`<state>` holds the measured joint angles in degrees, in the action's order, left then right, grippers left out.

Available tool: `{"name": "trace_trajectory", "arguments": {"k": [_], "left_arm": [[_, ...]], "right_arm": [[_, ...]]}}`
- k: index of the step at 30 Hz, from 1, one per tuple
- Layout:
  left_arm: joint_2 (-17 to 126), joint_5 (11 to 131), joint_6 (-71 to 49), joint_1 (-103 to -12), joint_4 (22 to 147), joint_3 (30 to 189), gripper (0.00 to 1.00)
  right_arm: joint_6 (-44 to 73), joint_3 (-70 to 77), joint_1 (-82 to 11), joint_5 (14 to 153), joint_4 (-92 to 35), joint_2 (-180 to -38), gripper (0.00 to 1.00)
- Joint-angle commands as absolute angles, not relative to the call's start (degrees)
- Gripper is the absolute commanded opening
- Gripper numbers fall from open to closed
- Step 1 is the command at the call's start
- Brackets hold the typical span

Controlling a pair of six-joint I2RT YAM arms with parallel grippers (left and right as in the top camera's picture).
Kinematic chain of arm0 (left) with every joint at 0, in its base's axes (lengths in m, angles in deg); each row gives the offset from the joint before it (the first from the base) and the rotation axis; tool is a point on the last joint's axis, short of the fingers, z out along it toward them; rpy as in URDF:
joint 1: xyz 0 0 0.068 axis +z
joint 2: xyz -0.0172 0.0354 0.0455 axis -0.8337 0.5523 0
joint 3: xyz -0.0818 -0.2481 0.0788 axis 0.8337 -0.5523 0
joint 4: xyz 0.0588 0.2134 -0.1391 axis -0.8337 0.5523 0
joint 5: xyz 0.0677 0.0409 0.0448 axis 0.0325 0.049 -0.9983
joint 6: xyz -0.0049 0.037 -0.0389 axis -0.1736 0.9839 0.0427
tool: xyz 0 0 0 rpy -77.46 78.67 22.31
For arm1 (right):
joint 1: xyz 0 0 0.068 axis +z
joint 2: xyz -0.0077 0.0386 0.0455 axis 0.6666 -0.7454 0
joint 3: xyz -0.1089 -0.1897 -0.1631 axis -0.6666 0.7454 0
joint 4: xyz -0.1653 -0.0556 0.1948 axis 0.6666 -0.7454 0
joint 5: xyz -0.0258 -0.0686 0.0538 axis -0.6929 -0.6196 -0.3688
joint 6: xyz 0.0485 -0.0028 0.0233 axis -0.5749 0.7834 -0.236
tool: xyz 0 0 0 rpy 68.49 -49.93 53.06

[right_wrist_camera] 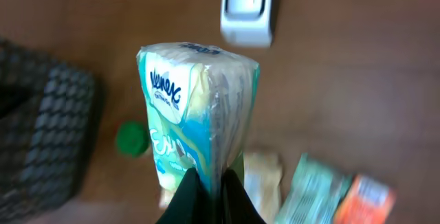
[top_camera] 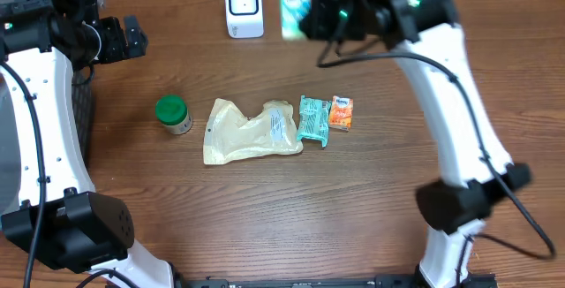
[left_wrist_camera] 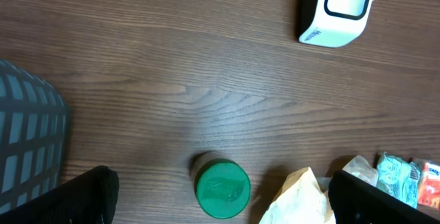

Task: Scan the item barcode
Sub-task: 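Hold the teal Kleenex pack up to the scanner face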

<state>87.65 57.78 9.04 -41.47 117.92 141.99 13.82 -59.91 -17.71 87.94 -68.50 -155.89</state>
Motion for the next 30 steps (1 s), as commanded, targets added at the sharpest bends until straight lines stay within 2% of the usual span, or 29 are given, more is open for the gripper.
{"name": "trace_trajectory", "arguments": {"k": [1,8,13,19,30], "left_arm": [[86.8,58.1,8.5,-41.5,117.7,142.6,1.00],[86.8,58.1,8.5,-41.5,117.7,142.6,0.99],[86.8,58.1,8.5,-41.5,117.7,142.6,1.00],[86.8,58.1,8.5,-41.5,117.7,142.6,1.00],[86.8,58.1,8.5,-41.5,117.7,142.6,1.00]], "right_arm": [[22.0,-61.9,-14.5,70.2,-63.3,-162.3,0.04],[36.4,-61.9,-7.6,41.6,-39.6,-174.1,0.04],[59.5,-61.9,-5.8,39.1,-21.8,-182.8,0.04],[78.7,-61.4,-5.6,39.4,-11.1,-189.2,0.04],[81.2,-61.4,-5.9,40.0,-11.4,-190.8,0.04]]}}
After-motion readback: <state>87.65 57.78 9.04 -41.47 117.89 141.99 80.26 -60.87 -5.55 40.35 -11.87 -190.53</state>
